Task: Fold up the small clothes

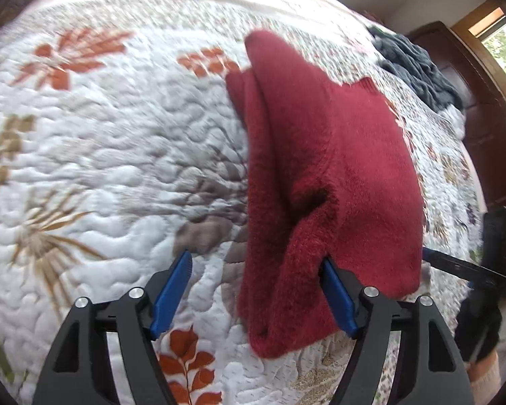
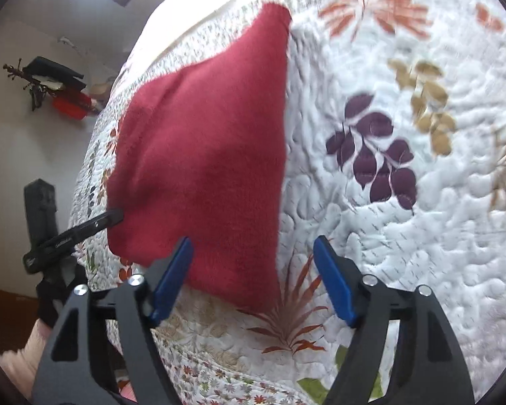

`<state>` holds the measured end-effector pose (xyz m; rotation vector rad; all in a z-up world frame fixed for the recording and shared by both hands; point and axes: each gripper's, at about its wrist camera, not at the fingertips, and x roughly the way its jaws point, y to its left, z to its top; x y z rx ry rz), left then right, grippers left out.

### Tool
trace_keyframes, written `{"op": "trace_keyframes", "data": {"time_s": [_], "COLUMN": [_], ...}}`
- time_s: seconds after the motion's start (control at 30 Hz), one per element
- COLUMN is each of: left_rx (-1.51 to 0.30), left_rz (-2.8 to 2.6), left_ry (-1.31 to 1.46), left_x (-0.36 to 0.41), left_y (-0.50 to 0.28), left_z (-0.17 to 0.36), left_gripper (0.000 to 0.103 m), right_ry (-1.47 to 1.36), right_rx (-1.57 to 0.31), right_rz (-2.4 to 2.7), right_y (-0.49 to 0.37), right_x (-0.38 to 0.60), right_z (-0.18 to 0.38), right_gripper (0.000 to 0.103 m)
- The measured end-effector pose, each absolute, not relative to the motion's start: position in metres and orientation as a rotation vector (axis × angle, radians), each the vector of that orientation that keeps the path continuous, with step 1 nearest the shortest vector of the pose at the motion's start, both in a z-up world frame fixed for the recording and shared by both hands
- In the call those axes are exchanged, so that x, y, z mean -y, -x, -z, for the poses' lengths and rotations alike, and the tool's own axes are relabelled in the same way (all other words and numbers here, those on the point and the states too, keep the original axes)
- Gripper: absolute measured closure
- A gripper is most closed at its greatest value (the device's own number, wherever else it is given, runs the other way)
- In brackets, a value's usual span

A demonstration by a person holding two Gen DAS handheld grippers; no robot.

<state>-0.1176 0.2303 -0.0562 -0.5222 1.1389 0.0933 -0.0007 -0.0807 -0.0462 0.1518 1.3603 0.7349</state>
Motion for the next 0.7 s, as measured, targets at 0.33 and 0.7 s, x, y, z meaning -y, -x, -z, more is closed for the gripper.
{"op": "trace_keyframes", "data": {"time_s": [0.33, 0.7], "left_rx": [-1.119, -1.122], "left_rz": [-0.254, -0.363], "left_ry": [0.387, 0.278], "left_x": [-0.195, -0.182], "left_y": [0.155, 0.152], "left_z": [-0.001, -0.013], "left_gripper": [0.015, 0.008], "right_ry": [0.012, 0.111], "right_rx": [-1.243, -1.204], "right_rz": [-0.593, -0.486], "right_y": [0.043, 0.048], "right_x": [0.063, 0.059], "right_z": [0.002, -0.004], "right_gripper": [0.012, 0.008]}}
